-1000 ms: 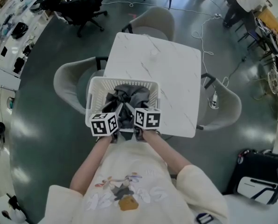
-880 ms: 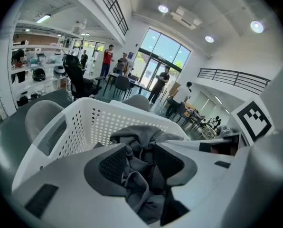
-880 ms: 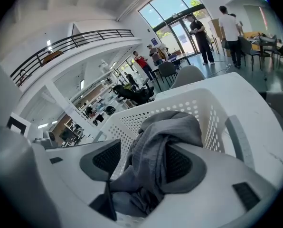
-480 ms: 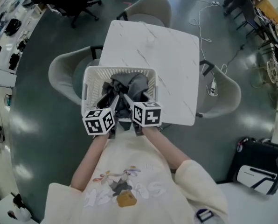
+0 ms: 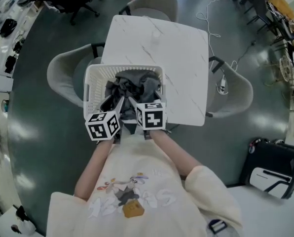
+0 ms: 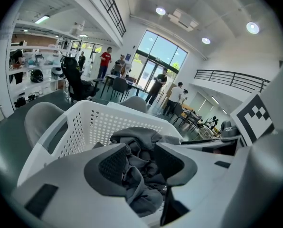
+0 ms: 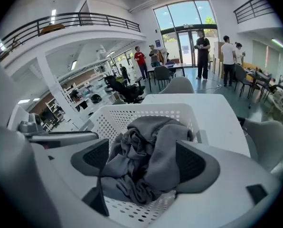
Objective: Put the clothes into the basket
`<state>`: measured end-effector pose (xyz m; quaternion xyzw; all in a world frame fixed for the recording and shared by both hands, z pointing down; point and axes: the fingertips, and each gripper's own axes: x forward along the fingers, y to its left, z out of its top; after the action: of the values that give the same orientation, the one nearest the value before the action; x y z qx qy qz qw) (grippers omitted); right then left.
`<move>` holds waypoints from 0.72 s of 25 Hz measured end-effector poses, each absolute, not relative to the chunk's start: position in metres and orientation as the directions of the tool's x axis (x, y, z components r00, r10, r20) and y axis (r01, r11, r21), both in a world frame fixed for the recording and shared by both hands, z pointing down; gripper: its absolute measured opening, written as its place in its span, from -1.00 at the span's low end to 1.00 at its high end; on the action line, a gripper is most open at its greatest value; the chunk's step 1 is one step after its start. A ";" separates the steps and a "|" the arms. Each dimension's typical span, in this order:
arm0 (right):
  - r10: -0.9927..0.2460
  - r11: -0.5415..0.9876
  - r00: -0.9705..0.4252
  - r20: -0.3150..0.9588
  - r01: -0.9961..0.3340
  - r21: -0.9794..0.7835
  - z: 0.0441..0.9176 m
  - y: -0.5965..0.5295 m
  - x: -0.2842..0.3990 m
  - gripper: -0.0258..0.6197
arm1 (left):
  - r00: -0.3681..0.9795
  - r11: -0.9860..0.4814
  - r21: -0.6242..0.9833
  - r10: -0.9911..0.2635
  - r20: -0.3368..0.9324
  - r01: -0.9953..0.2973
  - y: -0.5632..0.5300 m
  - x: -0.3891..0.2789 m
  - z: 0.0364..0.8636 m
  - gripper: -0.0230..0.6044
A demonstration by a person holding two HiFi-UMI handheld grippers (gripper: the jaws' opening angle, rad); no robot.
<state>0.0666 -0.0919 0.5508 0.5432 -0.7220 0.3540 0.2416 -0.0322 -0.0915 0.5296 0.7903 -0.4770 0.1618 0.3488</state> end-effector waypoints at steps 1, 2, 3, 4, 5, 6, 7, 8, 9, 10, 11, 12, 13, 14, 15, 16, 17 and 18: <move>-0.611 0.160 -0.299 0.733 -0.954 -0.255 0.551 -0.091 0.066 0.38 | 0.496 -0.304 0.399 -0.641 0.586 -0.865 -0.092 -0.031 0.529 -0.32; -0.611 0.161 -0.302 0.731 -0.952 -0.259 0.550 -0.091 0.065 0.38 | 0.499 -0.307 0.401 -0.640 0.584 -0.863 -0.092 -0.029 0.529 -0.32; -0.613 0.162 -0.304 0.729 -0.952 -0.261 0.548 -0.090 0.064 0.38 | 0.501 -0.309 0.402 -0.640 0.582 -0.862 -0.092 -0.029 0.528 -0.32; -0.615 0.162 -0.306 0.727 -0.951 -0.263 0.547 -0.089 0.064 0.38 | 0.503 -0.311 0.403 -0.640 0.581 -0.861 -0.092 -0.028 0.527 -0.32; -0.617 0.163 -0.310 0.724 -0.950 -0.267 0.547 -0.089 0.062 0.38 | 0.503 -0.311 0.403 -0.640 0.580 -0.861 -0.092 -0.028 0.526 -0.32; -0.619 0.165 -0.315 0.720 -0.948 -0.273 0.547 -0.089 0.061 0.38 | 0.504 -0.312 0.403 -0.641 0.579 -0.860 -0.092 -0.029 0.526 -0.32; -0.622 0.167 -0.321 0.714 -0.946 -0.279 0.546 -0.090 0.060 0.38 | 0.503 -0.312 0.403 -0.641 0.579 -0.861 -0.092 -0.029 0.525 -0.32; -0.627 0.168 -0.327 0.707 -0.943 -0.287 0.545 -0.090 0.058 0.38 | 0.503 -0.312 0.402 -0.642 0.579 -0.861 -0.092 -0.030 0.525 -0.32; -0.632 0.171 -0.334 0.700 -0.940 -0.294 0.543 -0.089 0.057 0.38 | 0.501 -0.311 0.401 -0.643 0.579 -0.862 -0.091 -0.032 0.524 -0.32; -0.637 0.176 -0.342 0.691 -0.937 -0.302 0.540 -0.089 0.056 0.38 | 0.500 -0.309 0.401 -0.645 0.579 -0.863 -0.089 -0.034 0.523 -0.32; -0.642 0.187 -0.355 0.680 -0.932 -0.310 0.537 -0.089 0.054 0.38 | 0.498 -0.306 0.401 -0.647 0.578 -0.863 -0.088 -0.036 0.522 -0.32; -0.648 0.202 -0.371 0.665 -0.926 -0.320 0.533 -0.089 0.052 0.37 | 0.496 -0.303 0.402 -0.651 0.575 -0.864 -0.088 -0.037 0.520 -0.32; -0.655 0.220 -0.388 0.648 -0.919 -0.328 0.529 -0.090 0.050 0.37 | 0.495 -0.301 0.403 -0.655 0.571 -0.864 -0.088 -0.039 0.518 -0.32; -0.665 0.237 -0.400 0.630 -0.914 -0.330 0.525 -0.091 0.048 0.35 | 0.494 -0.302 0.402 -0.658 0.568 -0.864 -0.087 -0.039 0.516 -0.32; -0.677 0.252 -0.407 0.614 -0.911 -0.326 0.521 -0.091 0.048 0.31 | 0.494 -0.305 0.399 -0.662 0.564 -0.865 -0.087 -0.038 0.515 -0.32; -0.689 0.263 -0.409 0.599 -0.910 -0.319 0.517 -0.092 0.048 0.26 | 0.492 -0.310 0.392 -0.667 0.560 -0.866 -0.087 -0.038 0.512 -0.32; -0.700 0.271 -0.409 0.585 -0.911 -0.312 0.513 -0.092 0.048 0.20 | 0.488 -0.316 0.381 -0.674 0.554 -0.869 -0.086 -0.038 0.509 -0.32; -0.710 0.275 -0.408 0.573 -0.911 -0.308 0.510 -0.092 0.047 0.14 | 0.482 -0.322 0.366 -0.684 0.548 -0.873 -0.085 -0.040 0.505 -0.32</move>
<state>0.0472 -0.0918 0.5098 0.5185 -0.7815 0.3057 0.1640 -0.0395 -0.0850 0.5054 0.7994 -0.4869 0.1480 0.3192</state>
